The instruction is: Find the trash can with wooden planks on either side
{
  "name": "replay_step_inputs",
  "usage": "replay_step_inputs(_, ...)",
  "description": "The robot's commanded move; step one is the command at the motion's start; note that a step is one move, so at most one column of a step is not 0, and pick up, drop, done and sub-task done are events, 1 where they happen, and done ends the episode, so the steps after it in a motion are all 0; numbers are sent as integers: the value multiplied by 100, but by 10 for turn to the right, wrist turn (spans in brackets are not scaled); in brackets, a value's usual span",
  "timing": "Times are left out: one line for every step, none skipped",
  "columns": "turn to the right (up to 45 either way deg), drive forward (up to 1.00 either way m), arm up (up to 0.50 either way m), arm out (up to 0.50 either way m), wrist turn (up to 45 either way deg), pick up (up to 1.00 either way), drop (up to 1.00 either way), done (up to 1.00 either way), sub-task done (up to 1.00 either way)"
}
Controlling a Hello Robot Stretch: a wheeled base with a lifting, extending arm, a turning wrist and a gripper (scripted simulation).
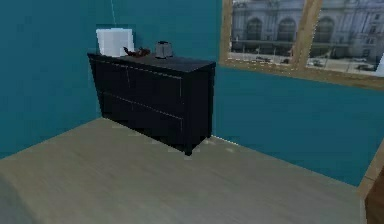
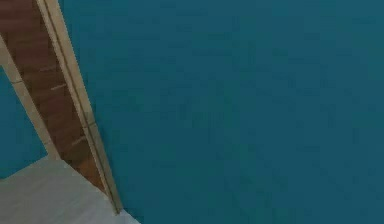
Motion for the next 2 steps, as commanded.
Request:
replay_step_inputs(390, 0, 0, 0, 0, 0, 0, 0, 0)
replay_step_inputs(0, 100, 0, 0, 0, 0, 0, 0, 0)
